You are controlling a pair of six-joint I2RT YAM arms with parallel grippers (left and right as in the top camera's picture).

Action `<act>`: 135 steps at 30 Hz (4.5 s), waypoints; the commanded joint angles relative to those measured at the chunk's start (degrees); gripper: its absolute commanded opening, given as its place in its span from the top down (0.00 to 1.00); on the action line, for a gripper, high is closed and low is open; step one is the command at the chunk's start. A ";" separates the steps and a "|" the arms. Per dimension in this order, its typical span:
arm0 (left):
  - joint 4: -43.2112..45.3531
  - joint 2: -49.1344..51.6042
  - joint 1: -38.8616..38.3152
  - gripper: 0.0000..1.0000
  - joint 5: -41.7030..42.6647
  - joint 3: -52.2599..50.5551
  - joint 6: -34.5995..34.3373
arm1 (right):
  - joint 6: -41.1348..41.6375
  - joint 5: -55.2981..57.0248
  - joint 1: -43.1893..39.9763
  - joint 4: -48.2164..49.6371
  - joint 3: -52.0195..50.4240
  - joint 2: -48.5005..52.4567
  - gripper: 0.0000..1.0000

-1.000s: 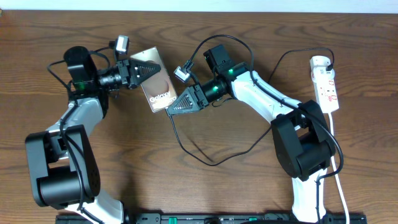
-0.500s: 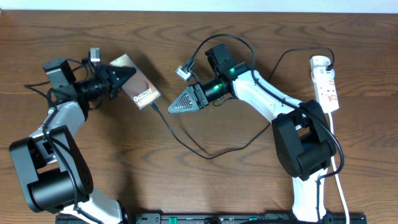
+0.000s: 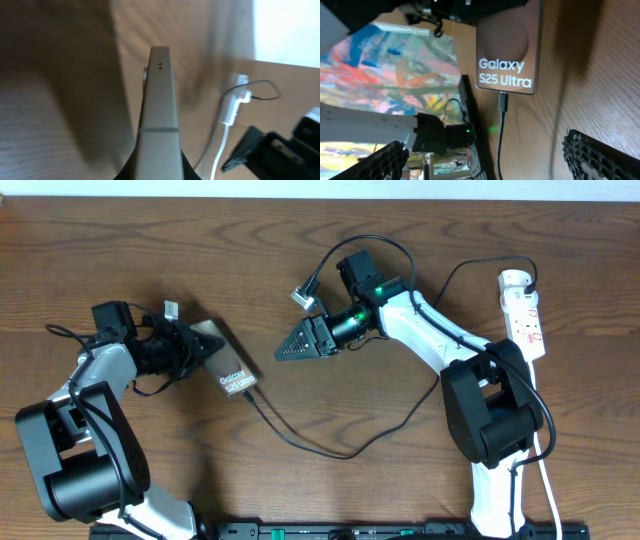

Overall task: Plug charger to phone and switch on socket
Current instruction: 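Open the right gripper and lower the phone onto the table with the left, then move the right gripper toward the white power strip at top right, then position the right gripper over the orange switch beside the charger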

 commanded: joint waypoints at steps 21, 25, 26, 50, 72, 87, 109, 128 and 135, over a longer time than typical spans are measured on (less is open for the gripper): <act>-7.98 -0.31 0.09 0.93 -17.03 -1.86 6.58 | -2.95 2.82 -0.59 -2.60 0.63 -0.35 0.01; -7.78 -0.31 0.09 0.93 -17.09 -2.49 6.56 | -2.95 2.82 -0.59 -2.64 0.63 -0.35 0.01; -7.80 -0.31 0.09 0.93 -17.33 -2.58 6.56 | -2.95 2.82 -0.55 -2.67 0.63 -0.35 0.01; -9.29 -0.31 0.09 0.69 -17.40 -3.10 6.54 | -2.97 2.82 -0.55 -3.43 0.63 -0.35 0.01; -11.21 -0.31 0.09 0.50 -17.46 -3.10 6.56 | -3.19 2.82 -0.55 -3.87 0.63 -0.35 0.01; -12.96 -0.35 0.11 0.20 -18.84 -3.10 6.54 | -3.37 2.82 -0.55 -4.28 0.63 -0.35 0.01; -21.53 -33.14 0.46 0.11 -18.43 -2.97 6.56 | 1.40 37.53 -12.28 -20.06 0.76 -4.00 0.01; -24.50 -42.88 0.46 0.10 -18.78 -2.99 7.65 | 12.79 71.08 -44.48 -16.98 1.86 -43.47 0.01; -25.09 -41.51 0.46 0.11 -18.71 -2.99 9.40 | 7.21 63.67 -54.01 -13.49 1.84 -38.95 0.01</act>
